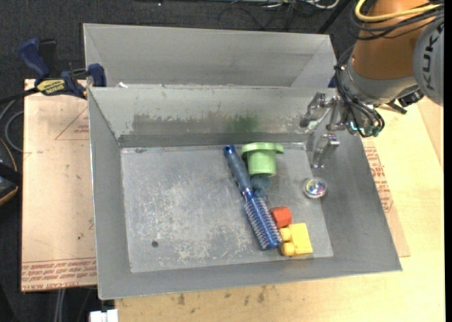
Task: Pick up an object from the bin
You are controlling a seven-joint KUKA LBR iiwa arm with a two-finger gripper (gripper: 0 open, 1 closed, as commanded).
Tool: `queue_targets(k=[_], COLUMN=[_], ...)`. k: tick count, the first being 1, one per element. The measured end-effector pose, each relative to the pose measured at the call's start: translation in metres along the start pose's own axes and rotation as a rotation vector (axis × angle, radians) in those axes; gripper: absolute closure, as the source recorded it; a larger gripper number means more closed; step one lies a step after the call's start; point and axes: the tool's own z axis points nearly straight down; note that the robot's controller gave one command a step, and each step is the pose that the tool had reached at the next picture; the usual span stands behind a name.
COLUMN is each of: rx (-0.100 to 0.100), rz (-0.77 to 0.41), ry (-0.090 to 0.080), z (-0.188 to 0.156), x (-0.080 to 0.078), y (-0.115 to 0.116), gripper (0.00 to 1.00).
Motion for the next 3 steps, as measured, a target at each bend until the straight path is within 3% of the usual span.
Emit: queue_targets(k=[1, 2, 3], rx=[-0.001, 0.002, 0.002], rz=[-0.106, 0.027, 0.025], ry=[0.004, -0.020, -0.023], z=[0.068, 0.131, 0.128], x=[0.085, 0.133, 0.131], y=[0.024, 0.058, 0.058], gripper=[0.00, 0.00, 1.00])
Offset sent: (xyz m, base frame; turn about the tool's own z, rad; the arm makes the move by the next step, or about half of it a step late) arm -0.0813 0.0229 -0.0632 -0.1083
